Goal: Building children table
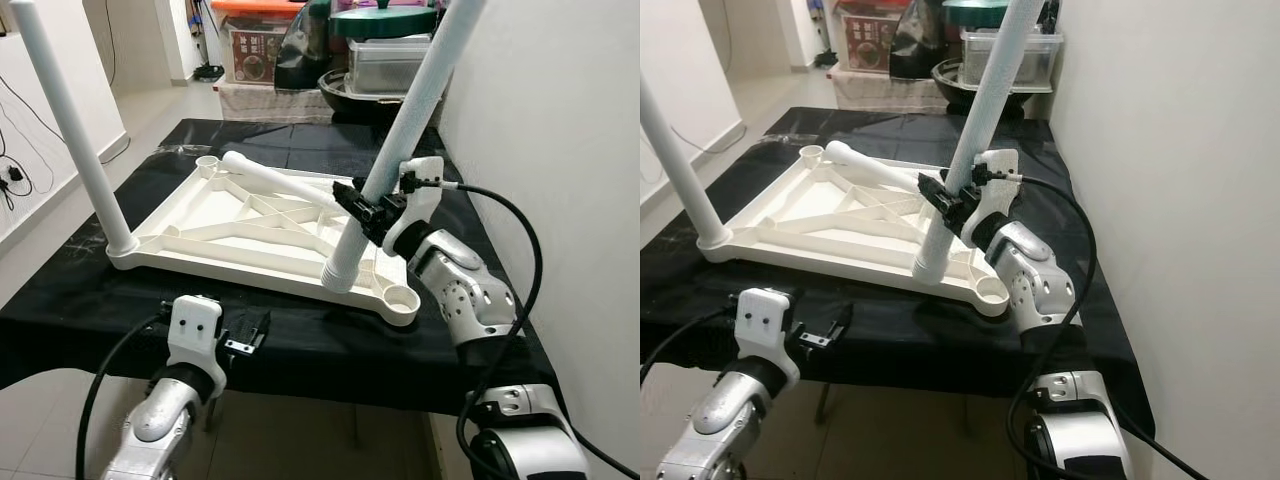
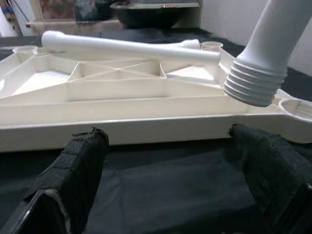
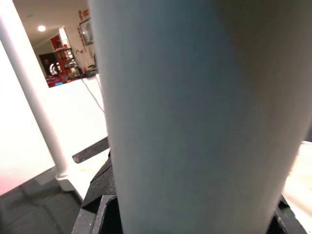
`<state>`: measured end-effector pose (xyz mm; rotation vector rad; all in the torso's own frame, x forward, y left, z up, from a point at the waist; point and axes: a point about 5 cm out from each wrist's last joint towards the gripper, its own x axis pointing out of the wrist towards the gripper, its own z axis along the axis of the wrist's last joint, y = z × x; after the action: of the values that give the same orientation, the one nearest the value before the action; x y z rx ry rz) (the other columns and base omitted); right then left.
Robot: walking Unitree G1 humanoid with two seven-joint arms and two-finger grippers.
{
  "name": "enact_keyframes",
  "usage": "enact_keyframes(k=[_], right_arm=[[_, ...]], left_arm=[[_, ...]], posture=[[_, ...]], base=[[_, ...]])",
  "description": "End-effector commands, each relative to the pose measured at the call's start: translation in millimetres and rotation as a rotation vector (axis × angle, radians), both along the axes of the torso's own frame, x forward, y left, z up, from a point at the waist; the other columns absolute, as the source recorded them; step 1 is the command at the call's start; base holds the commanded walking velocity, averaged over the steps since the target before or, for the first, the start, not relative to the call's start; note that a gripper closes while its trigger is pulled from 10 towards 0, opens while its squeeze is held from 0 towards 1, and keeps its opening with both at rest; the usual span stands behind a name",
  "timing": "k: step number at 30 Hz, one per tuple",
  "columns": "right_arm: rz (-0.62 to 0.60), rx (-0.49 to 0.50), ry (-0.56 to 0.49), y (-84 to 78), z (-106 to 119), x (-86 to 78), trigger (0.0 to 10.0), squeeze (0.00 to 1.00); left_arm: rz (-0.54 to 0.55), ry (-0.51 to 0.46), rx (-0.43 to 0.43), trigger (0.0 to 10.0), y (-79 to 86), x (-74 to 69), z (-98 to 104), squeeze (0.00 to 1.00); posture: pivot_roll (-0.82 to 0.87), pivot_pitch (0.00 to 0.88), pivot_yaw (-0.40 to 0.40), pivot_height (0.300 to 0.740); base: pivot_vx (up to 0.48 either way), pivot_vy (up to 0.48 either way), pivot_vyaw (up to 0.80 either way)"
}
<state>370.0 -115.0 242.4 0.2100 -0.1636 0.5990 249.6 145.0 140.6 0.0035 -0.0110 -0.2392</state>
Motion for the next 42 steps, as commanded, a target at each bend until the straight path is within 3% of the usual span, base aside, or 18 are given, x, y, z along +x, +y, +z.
enact_keyframes(k=[1, 19, 21, 25, 27, 29, 30, 33, 42], right_arm=[[-0.014, -0.001, -0.020, 0.1, 3, 1.5, 10.0, 0.00], [-0.005, -0.004, -0.047, 7.6, 0, 5.5, 10.0, 0.00], [0.114, 0.009, -0.055, 14.0, 3, 1.5, 10.0, 0.00], [0.135, 0.010, -0.057, 15.1, 3, 0.5, 10.0, 0.00], [0.254, -0.015, -0.059, 19.5, 3, -5.0, 10.0, 0.00], [0.254, -0.015, -0.059, 19.5, 3, -5.0, 10.0, 0.00], [0.386, -0.051, -0.044, 18.5, 0, -9.1, 10.0, 0.00], [0.440, -0.039, -0.024, 12.2, 1, -6.9, 10.0, 0.00], [0.352, -0.038, -0.046, -0.5, 13, 8.7, 10.0, 0.00]], left_arm=[[0.019, -0.009, 0.023, 10.0, 2.4, -2.3, 0, 0.00], [0.154, -0.010, 0.023, 10.0, 15.7, 2.6, -2, 0.00], [0.163, -0.006, 0.020, 10.0, 15.8, 2.9, -2, 0.00], [0.162, -0.006, 0.020, 10.0, 15.6, 2.9, -2, 0.00], [0.136, -0.004, 0.004, 10.0, 9.8, 0.8, -2, 0.00], [0.136, -0.004, 0.004, 10.0, 9.8, 0.8, -2, 0.00], [0.076, -0.006, 0.018, 10.0, -2.7, -5.4, -2, 0.00], [0.039, -0.002, -0.003, 10.0, -11.3, -12.2, -3, 0.00], [0.016, 0.063, -0.001, 10.0, -16.6, -28.5, -11, 0.00]], posture=[[0.09, 0.009, -0.031, 0.740], [0.09, 0.000, -0.046, 0.740], [0.09, 0.000, -0.044, 0.740], [0.09, 0.000, -0.044, 0.740], [0.09, 0.005, -0.046, 0.740], [0.09, 0.005, -0.046, 0.740], [0.09, 0.023, -0.049, 0.740], [0.09, 0.029, -0.052, 0.740], [0.10, 0.081, -0.055, 0.740]], base=[[0.000, 0.000, 0.00], [0.266, -0.284, 0.00], [0.000, 0.000, 0.00], [0.000, 0.000, 0.00], [0.000, 0.000, 0.00], [0.000, 0.000, 0.00], [0.000, 0.000, 0.00], [0.000, 0.000, 0.00], [0.000, 0.187, 0.00]])
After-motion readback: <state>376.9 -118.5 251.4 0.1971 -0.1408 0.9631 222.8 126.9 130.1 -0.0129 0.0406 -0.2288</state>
